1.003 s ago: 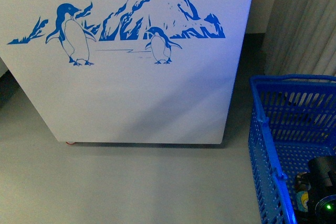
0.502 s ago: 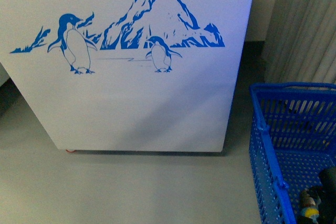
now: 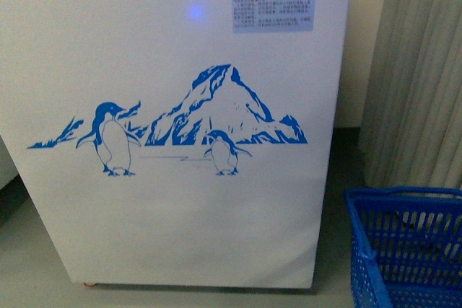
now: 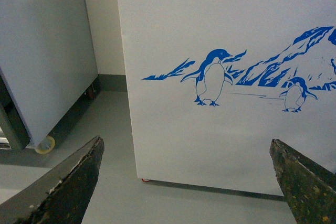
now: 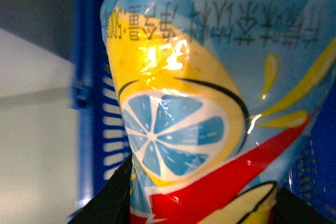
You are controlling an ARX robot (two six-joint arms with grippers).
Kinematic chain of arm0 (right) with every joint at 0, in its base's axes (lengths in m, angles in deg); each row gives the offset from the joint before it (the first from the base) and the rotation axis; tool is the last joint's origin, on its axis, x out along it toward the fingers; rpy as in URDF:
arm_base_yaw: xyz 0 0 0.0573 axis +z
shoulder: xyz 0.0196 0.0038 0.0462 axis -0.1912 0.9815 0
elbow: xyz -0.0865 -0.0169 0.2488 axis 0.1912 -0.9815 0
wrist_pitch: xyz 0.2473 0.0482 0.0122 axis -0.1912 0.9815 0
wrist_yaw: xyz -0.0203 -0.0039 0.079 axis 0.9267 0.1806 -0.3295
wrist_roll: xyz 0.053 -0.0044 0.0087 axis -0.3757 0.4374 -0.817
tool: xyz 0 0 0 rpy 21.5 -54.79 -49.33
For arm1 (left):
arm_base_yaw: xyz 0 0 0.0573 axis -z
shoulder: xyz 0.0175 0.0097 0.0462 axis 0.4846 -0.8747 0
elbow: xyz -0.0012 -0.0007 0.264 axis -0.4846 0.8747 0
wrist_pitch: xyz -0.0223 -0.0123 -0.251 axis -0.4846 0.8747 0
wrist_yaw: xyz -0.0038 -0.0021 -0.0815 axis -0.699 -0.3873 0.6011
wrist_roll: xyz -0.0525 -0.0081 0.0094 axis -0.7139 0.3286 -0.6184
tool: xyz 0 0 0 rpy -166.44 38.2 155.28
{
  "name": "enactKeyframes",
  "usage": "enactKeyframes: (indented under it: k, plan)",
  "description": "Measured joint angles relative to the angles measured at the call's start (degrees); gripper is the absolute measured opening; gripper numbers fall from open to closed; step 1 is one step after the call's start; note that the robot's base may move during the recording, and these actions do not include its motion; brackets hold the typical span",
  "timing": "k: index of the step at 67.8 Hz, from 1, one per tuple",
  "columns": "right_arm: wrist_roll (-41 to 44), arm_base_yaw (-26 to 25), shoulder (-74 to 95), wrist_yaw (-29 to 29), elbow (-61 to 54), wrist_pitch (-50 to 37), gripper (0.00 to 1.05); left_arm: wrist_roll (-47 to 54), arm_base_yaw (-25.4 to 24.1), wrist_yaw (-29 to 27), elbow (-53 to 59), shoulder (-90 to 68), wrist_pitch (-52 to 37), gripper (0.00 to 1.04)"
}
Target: Put drink in fridge
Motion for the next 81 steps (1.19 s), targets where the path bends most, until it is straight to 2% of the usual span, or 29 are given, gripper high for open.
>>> enactKeyframes:
  k: [11,21,32,46,81]
  plan:
    - [-0.04,2.4,-17.27,-0.24,1.09,7.89,0.39,0.0,0.0,0.0,0.0,0.0,0.0,0.97]
    - [-0.74,6.69,-27.54,2.16,1.16,13.18,0.39,0.0,0.0,0.0,0.0,0.0,0.0,0.97]
    - [-1.09,14.84,-36.57,9.31,0.15,16.06,0.39,0.0,0.0,0.0,0.0,0.0,0.0,0.97]
    - [-0.5,27.61,-46.77,24.28,-1.6,19.98,0.39,0.0,0.0,0.0,0.0,0.0,0.0,0.97]
    - [-0.35,29.0,-47.5,25.11,-2.29,20.13,0.39,0.0,0.0,0.02,0.0,0.0,0.0,0.97]
